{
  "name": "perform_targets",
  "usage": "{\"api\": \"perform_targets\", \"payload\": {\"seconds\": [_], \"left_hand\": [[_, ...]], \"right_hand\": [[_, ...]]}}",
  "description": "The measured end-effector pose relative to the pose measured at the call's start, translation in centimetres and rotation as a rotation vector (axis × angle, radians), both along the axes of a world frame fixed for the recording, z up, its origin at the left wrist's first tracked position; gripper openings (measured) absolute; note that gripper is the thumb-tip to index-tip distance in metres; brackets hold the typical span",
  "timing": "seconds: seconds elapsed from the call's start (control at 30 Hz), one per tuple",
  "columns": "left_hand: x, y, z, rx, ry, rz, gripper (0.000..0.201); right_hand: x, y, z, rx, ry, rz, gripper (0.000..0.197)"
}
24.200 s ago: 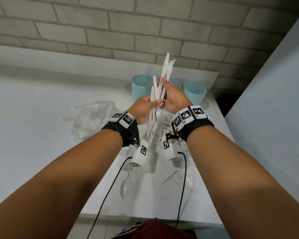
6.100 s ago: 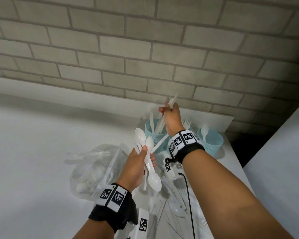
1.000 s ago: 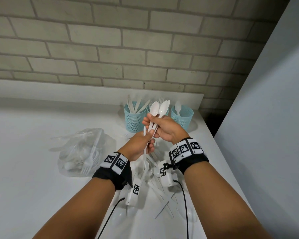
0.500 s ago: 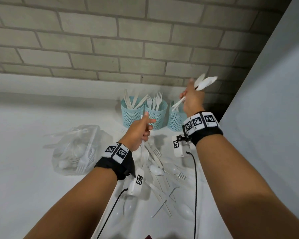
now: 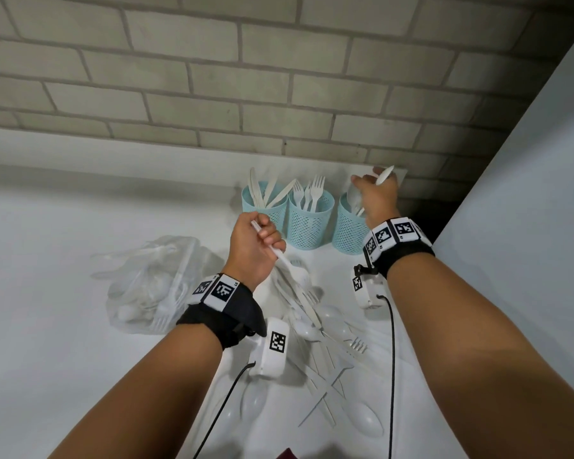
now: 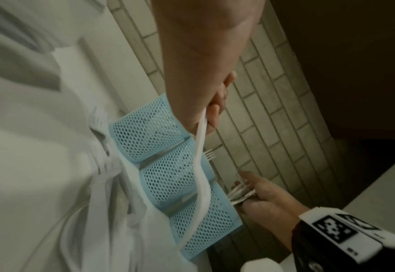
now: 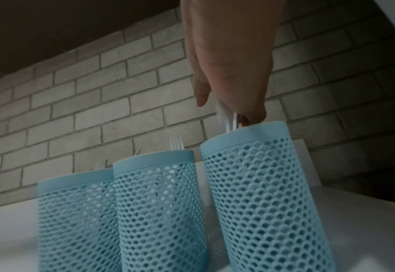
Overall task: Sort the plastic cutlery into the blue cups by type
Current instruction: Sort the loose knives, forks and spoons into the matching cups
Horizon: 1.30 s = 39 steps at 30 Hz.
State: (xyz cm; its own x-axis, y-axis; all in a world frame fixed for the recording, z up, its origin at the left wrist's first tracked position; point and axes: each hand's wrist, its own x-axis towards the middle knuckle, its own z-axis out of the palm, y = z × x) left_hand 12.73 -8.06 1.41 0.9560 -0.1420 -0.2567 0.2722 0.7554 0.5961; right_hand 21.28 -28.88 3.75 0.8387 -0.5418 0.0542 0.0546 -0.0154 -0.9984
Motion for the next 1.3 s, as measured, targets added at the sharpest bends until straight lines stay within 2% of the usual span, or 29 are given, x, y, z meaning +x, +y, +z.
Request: {"api": "perform_targets", "payload": {"seconds": [0.07, 0.1, 0.17, 0.23, 0.27, 0.3, 0.37, 0.43, 0.47, 0.53, 0.57, 0.67, 0.77, 0.83, 0.87, 0.93, 1.07, 1.2, 1.3], "left_hand": [[-0.1, 0.2, 0.0, -0.034, 0.011, 0.056, 0.025], [-0.2, 0.2, 0.0, -0.043, 0.009, 0.091, 0.023], [-0.4, 0.2, 0.1, -0.048, -0.026, 0.159, 0.023], [-0.6, 0.2, 0.5, -0.050, -0.077, 0.215, 0.026], [-0.8, 0.2, 0.6, -0.053, -0.099, 0.236, 0.027], [-0.9, 0.2, 0.8, -0.057, -0.118, 0.252, 0.028], [-1.2, 0.1, 1.2, -0.062, -0.147, 0.276, 0.030], [-1.5, 0.1, 1.5, -0.058, -0.174, 0.286, 0.031], [-1.7, 0.1, 1.7, -0.051, -0.190, 0.284, 0.031], [-2.1, 0.0, 2.1, -0.032, -0.225, 0.264, 0.031], [-2.3, -0.1, 2.3, -0.024, -0.240, 0.246, 0.031], [-2.8, -0.2, 2.4, 0.009, -0.265, 0.191, 0.031], [-2.8, 0.0, 2.0, 0.085, -0.216, 0.197, 0.031], [-2.7, 0.3, 1.7, 0.185, -0.181, 0.212, 0.032], [-2.7, 0.4, 1.6, 0.249, -0.174, 0.208, 0.031], [-2.7, 0.8, 1.4, 0.398, -0.172, 0.166, 0.029], [-2.7, 1.4, 1.1, 0.711, -0.166, 0.006, 0.026], [-3.2, 1.6, 0.6, 1.035, -0.151, -0.200, 0.022], [-3.8, 1.6, -0.1, 1.276, -0.227, -0.409, 0.025]], "right_hand": [[-0.5, 0.3, 0.5, -0.127, -0.022, -0.012, 0.054], [-1.0, 0.5, 1.0, -0.233, -0.065, -0.046, 0.053], [-2.3, 1.4, 1.8, -0.407, -0.206, -0.083, 0.035], [-4.2, 3.1, 3.1, -0.496, -0.258, 0.053, 0.008], [-5.2, 3.9, 3.7, -0.564, -0.196, 0.177, 0.005], [-6.0, 4.6, 4.1, -0.658, -0.073, 0.304, 0.014], [-7.0, 5.6, 4.5, -0.793, 0.300, 0.532, 0.040], [-7.5, 6.6, 4.0, -0.761, 0.635, 0.668, 0.071], [-7.6, 7.0, 3.6, -0.707, 0.732, 0.705, 0.078], [-7.6, 7.9, 2.4, -0.595, 0.812, 0.727, 0.077], [-7.6, 8.3, 1.8, -0.537, 0.821, 0.721, 0.068], [-7.6, 8.7, 0.8, -0.325, 0.772, 0.684, 0.033], [-7.6, 7.9, 1.4, -0.095, 0.587, 0.595, 0.019], [-7.5, 7.1, 2.5, -0.058, 0.428, 0.471, 0.005], [-7.3, 6.7, 3.0, -0.081, 0.354, 0.396, 0.002], [-6.5, 5.7, 3.9, -0.174, 0.209, 0.227, 0.013], [-4.1, 4.2, 4.6, -0.456, -0.033, -0.066, 0.017], [-3.2, 4.5, 4.2, -0.762, -0.163, -0.142, 0.022], [-2.8, 5.1, 2.8, -0.966, -0.108, -0.085, 0.026]]}}
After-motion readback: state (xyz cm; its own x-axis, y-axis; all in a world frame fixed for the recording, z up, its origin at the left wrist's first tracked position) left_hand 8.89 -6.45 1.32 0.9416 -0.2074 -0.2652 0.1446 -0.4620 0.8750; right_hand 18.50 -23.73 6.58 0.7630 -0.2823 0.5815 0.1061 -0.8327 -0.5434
